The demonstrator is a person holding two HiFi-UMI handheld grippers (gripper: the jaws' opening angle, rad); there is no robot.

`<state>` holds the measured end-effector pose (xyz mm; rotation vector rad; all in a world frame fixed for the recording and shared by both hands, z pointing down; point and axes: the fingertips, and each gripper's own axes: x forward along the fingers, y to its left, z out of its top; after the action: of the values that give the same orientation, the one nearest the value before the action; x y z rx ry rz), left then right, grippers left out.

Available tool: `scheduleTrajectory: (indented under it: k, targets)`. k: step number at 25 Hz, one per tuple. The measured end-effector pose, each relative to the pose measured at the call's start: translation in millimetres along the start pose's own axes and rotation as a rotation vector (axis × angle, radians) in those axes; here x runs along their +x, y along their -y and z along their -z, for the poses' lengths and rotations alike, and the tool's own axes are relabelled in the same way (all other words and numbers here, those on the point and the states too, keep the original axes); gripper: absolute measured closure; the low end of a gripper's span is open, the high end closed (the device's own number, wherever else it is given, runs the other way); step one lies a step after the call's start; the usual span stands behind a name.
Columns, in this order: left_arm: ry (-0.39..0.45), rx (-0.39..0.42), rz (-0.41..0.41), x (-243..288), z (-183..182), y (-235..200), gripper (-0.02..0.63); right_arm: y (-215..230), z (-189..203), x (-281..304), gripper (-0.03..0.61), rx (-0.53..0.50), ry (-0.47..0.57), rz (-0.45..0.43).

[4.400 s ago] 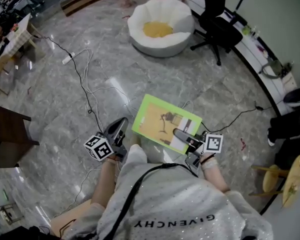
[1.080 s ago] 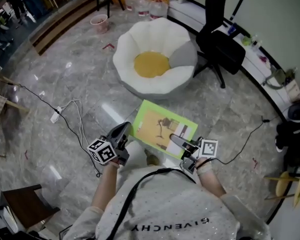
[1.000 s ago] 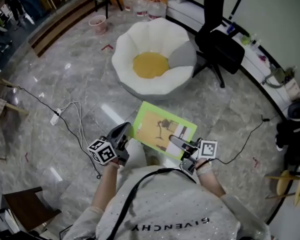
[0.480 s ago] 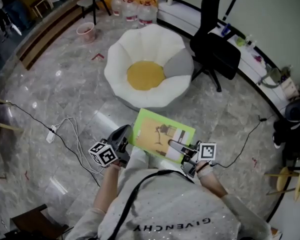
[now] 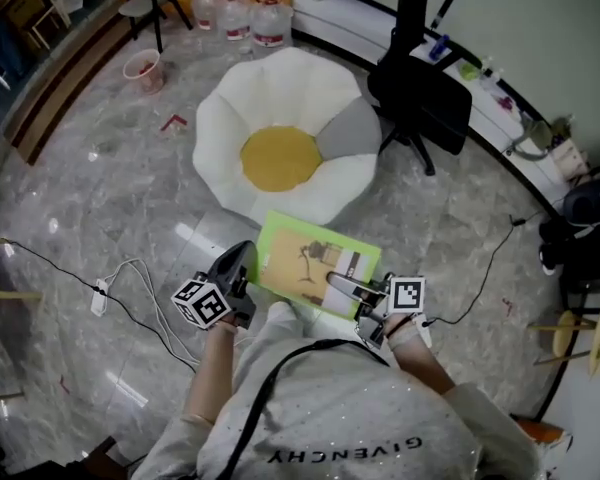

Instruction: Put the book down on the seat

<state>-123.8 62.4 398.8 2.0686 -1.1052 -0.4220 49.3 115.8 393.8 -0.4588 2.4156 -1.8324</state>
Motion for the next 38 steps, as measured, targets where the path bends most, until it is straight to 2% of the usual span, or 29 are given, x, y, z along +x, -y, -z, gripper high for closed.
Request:
scheduleTrajectory:
  k: [5, 12, 17, 23, 31, 34, 38]
  targets:
    - [-0.045, -0.023, 0.021, 23.6, -43.5, -37.2, 0.589, -3.3, -37.4, 43.8, 0.434, 0.008, 0.028, 0.026]
    - [-0.078, -0.030, 0.048, 41.9, -61.0, -55.7, 0.589, 3.5, -52.0, 66.6, 0.434, 0.010, 0.043, 0.054]
    - [-0.079, -0.037, 0.043, 38.9, -59.7, -67.3, 0.589, 7.9, -48.7, 75.6, 0.434, 0.037, 0.043, 0.058]
    - [-0.089, -0.050, 0.014, 39.5, -51.7, -75.2, 0.589, 21.2, -46.9, 73.0, 0.434, 0.066, 0.031, 0.092]
    - [-0.051, -0.058, -0.034, 47.2, -64.5, -95.2, 0.589, 26.6, -68.9, 93.0, 0.433, 0.060, 0.000, 0.059]
    - [-0.038, -0.062, -0.058, 54.6, -75.7, -106.5, 0.589, 29.6, -87.5, 103.4, 0.434, 0.055, -0.011, 0.049]
    - [-0.043, -0.070, -0.080, 89.6, -95.3, -129.1, 0.589, 43.3, -129.9, 120.3, 0.434, 0.076, -0.023, 0.043]
